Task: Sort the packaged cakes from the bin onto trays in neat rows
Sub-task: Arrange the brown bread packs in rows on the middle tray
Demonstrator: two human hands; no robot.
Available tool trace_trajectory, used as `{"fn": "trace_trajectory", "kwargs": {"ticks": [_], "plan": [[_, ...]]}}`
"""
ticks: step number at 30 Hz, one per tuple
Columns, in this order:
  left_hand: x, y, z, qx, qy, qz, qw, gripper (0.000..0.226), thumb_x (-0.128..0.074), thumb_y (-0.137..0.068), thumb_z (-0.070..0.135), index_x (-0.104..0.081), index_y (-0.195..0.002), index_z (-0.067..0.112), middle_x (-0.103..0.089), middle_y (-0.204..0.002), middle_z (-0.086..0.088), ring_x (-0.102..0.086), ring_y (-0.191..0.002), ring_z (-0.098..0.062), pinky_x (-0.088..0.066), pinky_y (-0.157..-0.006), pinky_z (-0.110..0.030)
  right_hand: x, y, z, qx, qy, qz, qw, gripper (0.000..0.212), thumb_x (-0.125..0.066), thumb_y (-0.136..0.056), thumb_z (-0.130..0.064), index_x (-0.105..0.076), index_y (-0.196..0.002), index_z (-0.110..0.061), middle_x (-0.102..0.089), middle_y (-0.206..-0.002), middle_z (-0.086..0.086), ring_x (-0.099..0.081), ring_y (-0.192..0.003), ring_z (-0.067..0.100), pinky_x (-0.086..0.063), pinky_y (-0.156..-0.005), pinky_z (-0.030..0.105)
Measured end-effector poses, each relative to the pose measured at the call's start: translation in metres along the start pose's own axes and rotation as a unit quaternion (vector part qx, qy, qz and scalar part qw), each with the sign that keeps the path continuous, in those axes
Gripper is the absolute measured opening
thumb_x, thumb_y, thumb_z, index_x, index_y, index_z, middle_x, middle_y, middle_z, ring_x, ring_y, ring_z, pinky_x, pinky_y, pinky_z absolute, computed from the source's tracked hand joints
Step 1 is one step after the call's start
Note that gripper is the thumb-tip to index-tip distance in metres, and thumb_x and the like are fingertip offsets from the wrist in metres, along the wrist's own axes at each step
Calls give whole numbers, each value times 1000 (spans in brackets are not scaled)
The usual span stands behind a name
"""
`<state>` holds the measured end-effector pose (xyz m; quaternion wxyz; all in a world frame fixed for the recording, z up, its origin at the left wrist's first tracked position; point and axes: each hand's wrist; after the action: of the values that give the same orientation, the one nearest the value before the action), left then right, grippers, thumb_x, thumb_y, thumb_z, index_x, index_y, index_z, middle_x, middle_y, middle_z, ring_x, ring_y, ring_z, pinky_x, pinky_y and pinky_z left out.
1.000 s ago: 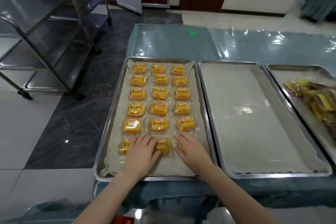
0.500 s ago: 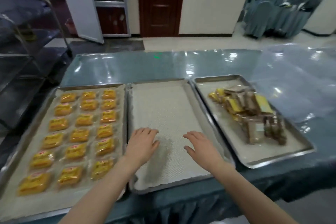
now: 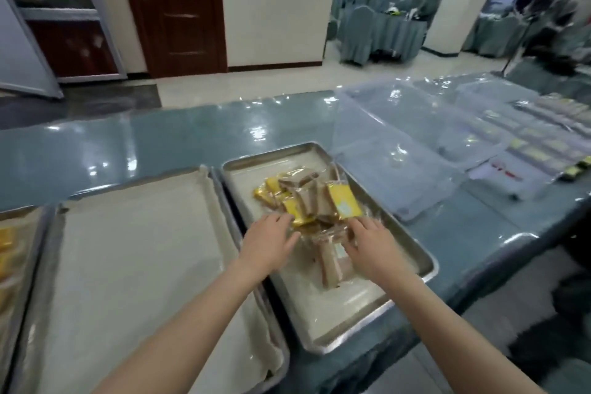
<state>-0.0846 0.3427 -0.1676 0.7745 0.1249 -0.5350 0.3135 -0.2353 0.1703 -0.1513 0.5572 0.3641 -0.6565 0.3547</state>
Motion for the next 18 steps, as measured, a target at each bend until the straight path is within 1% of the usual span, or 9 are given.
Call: {"fn": "trace_trajectory", "kwargs": {"ticks": [3, 6, 8, 11, 13, 15, 18], "plan": [[-21, -49, 16, 12, 48, 5, 999, 47, -45, -97, 46, -46, -137, 21, -52, -131, 0, -51, -119, -20, -43, -95, -34, -6, -39, 28, -37, -20, 6, 999, 56, -51, -93, -47, -40, -143, -23, -44, -143, 2, -41, -131, 24, -34, -109, 39], [-38, -88, 26, 40, 92, 27, 995, 49, -48, -96, 45, -44, -138, 21, -48, -134, 2, -49, -119, -15, -43, -97, -30, -13, -78, 43, -70, -36, -34, 996, 69, -43, -92, -61, -29, -149, -25, -34, -152, 8, -33, -138, 28, -29, -113, 42], [-48, -110, 25, 64, 87, 36, 993, 52, -50, -95, 46, -42, -141, 22, -45, -136, 1, -45, -123, -15, -41, -103, -33, -19, -102, 49, -81, -55, -72, 993, 75, -39, -90, -67, -23, -151, -28, -28, -155, 10, -29, -142, 29, -27, -114, 45], [-63, -131, 17, 80, 59, 12, 995, 59, -50, -92, 52, -39, -143, 25, -43, -138, 2, -40, -127, -16, -39, -106, -35, -30, -124, 50, -62, -76, -118, 988, 83, -43, -84, -73, -20, -151, -31, -29, -155, 7, -32, -140, 28, -31, -113, 47], [-69, -137, 12, 76, 46, -1, 996, 63, -53, -89, 55, -37, -143, 28, -43, -139, 5, -36, -129, -15, -35, -109, -34, -35, -130, 51, -57, -121, -129, 983, 84, -54, -81, -69, -22, -150, -32, -31, -153, 3, -36, -137, 25, -35, -111, 45], [-72, -138, 8, 82, 58, 0, 995, 64, -56, -87, 55, -39, -142, 29, -42, -140, 7, -32, -131, -14, -27, -113, -33, -36, -133, 57, -50, -157, -119, 979, 80, -65, -80, -56, -27, -147, -35, -33, -151, -2, -39, -134, 21, -38, -110, 41], [-68, -136, 5, 95, 67, 6, 993, 68, -57, -84, 57, -38, -143, 29, -41, -141, 9, -27, -133, -14, -21, -114, -34, -31, -138, 77, -30, -146, -94, 984, 75, -68, -78, -42, -32, -144, -37, -33, -150, -3, -34, -136, 19, -34, -112, 39]]}}
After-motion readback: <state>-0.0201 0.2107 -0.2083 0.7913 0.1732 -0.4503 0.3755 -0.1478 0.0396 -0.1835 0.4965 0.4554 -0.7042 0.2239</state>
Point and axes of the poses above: each hand's wrist, its own y-axis away from the middle knuckle, its own x-axis out of the back of the hand, z = x × y
